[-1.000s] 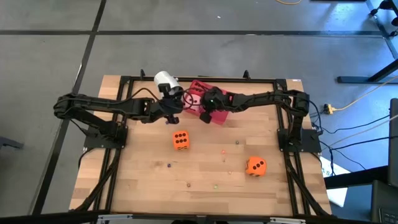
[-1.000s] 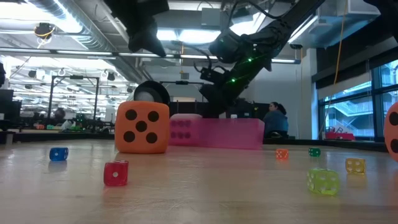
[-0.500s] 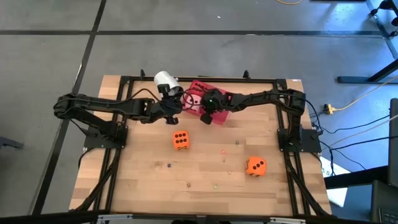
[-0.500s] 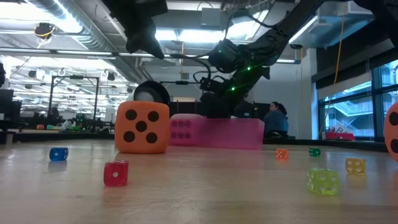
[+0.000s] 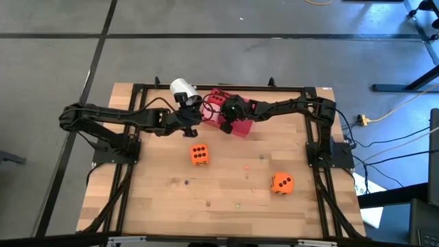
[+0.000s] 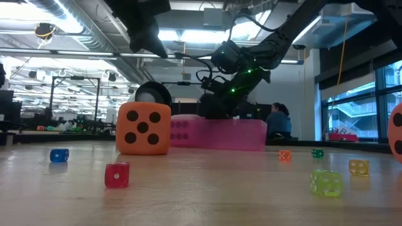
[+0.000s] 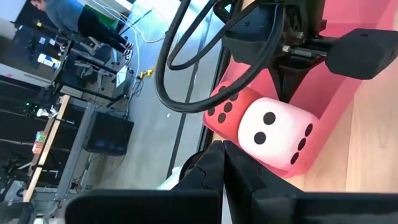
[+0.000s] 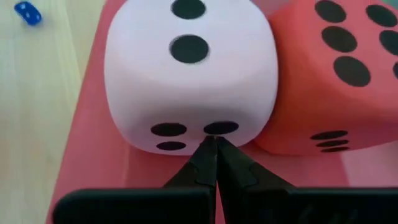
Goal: Pick & Place Dice
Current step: Adjust the big dice, then put the left big orange die into the red bin
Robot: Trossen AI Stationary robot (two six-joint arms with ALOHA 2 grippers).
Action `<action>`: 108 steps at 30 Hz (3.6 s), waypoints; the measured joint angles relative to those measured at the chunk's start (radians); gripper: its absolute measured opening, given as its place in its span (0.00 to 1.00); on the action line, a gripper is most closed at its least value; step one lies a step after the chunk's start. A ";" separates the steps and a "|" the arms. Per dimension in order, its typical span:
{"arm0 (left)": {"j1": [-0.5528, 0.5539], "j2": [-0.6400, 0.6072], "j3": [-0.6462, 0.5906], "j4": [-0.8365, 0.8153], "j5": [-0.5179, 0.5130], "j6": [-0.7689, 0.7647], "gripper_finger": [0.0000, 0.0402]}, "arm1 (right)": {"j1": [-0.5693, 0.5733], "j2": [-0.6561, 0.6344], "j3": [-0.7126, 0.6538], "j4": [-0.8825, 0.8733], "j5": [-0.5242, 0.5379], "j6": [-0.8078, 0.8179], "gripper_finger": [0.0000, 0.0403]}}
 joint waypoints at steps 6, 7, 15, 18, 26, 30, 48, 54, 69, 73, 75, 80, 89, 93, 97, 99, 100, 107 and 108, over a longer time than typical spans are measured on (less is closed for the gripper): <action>0.000 0.000 0.000 0.000 0.055 -0.025 0.01 | 0.000 0.000 0.000 0.054 0.000 -0.010 0.00; 0.000 0.000 0.000 0.000 0.071 -0.028 0.01 | 0.001 0.000 0.000 0.069 0.000 -0.010 0.00; 0.000 0.000 0.000 -0.005 0.216 -0.104 0.01 | 0.004 0.000 0.000 -0.016 -0.002 -0.007 0.00; 0.000 0.000 0.000 -0.007 0.269 -0.105 0.01 | 0.015 -0.008 0.000 -0.069 0.029 -0.007 0.00; 0.000 0.000 0.000 -0.012 0.315 -0.111 0.01 | 0.066 -0.097 0.000 -0.144 0.224 -0.049 0.00; 0.000 0.000 0.000 -0.012 0.309 -0.118 0.01 | 0.092 -0.196 0.000 -0.214 0.236 -0.060 0.00; 0.014 0.013 0.000 -0.103 0.388 -0.144 0.25 | 0.102 -0.586 0.000 -0.446 0.227 0.081 0.00; 0.038 0.056 0.000 -0.101 0.401 -0.193 0.42 | 0.138 -0.548 0.000 -0.477 0.183 0.129 0.00; 0.053 0.169 0.002 0.016 0.561 -0.158 0.59 | 0.200 -0.619 0.000 -0.584 0.191 0.123 0.00; 0.053 0.169 0.022 0.011 0.527 -0.155 0.59 | 0.200 -0.678 0.000 -0.647 0.205 0.125 0.00; 0.053 0.168 0.030 0.015 0.480 -0.155 0.59 | 0.200 -0.713 0.000 -0.668 0.256 0.147 0.00; 0.053 0.168 0.034 0.012 0.306 -0.113 0.58 | 0.200 -0.795 -0.002 -0.797 0.349 0.179 0.01; 0.053 0.168 0.034 0.002 0.291 -0.075 0.58 | 0.200 -0.957 -0.331 -0.593 0.394 0.290 0.01; 0.053 0.168 0.034 0.011 0.313 0.006 0.57 | 0.194 -1.007 -0.422 -0.485 0.377 0.251 0.01; 0.053 0.168 0.034 0.020 0.318 0.039 0.57 | 0.161 -1.030 -0.401 -0.478 0.397 0.244 0.01; 0.053 0.168 0.034 0.036 0.321 0.029 0.57 | 0.156 -1.032 -0.389 -0.461 0.396 0.244 0.01; 0.053 0.168 0.035 0.044 0.324 0.020 0.57 | 0.156 -1.032 -0.389 -0.460 0.390 0.243 0.01; 0.053 0.168 0.035 0.101 0.371 -0.043 0.57 | 0.157 -1.019 -0.390 -0.459 0.341 0.202 0.01; 0.053 0.168 0.035 0.099 0.387 -0.047 0.57 | 0.157 -1.017 -0.390 -0.461 0.340 0.202 0.01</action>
